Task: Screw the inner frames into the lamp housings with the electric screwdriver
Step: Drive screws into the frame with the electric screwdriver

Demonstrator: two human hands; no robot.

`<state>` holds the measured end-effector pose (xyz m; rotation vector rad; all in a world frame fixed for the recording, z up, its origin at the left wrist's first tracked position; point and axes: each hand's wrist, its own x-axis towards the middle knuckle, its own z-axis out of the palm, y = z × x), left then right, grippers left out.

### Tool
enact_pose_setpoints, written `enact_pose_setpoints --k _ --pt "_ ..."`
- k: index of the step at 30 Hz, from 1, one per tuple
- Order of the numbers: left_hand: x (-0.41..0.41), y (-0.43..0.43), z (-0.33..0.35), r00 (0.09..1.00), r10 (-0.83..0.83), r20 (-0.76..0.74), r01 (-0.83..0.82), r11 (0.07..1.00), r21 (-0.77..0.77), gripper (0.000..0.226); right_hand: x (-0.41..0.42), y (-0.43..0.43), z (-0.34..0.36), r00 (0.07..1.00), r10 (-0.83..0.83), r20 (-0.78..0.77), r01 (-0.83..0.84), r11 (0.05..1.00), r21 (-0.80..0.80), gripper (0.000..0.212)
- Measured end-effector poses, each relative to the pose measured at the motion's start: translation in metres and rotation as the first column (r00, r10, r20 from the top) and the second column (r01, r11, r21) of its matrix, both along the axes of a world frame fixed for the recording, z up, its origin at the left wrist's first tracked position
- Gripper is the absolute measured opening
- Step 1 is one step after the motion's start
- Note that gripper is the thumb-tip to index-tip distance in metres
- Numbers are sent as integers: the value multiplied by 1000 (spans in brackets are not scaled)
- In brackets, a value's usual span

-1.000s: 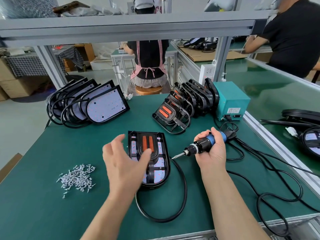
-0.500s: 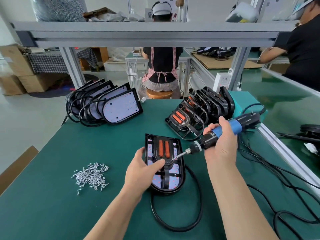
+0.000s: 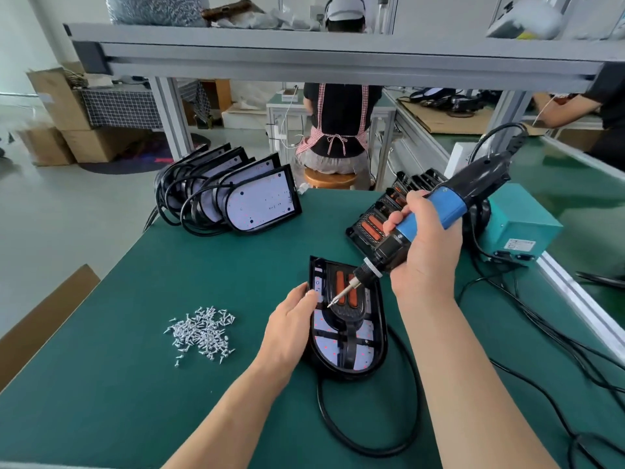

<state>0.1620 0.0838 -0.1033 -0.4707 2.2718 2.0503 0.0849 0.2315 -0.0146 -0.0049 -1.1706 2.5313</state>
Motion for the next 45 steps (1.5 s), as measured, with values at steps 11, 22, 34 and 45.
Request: enact_pose_setpoints --k 11,22,34,45 --pt "4 12 -5 975 102 -199 -132 981 -140 35 17 -26 -13 992 58 -112 -27 965 261 23" --pt "4 13 -9 965 131 -227 -178 963 -201 42 19 -30 -16 988 87 -130 -45 955 293 26" --pt "-1 16 -10 960 189 -205 -236 943 -236 43 25 -35 -22 986 64 -157 -11 947 320 26" --pt "-3 19 -9 955 250 -157 -282 931 -234 45 36 -38 -21 979 74 -189 -7 944 331 21"
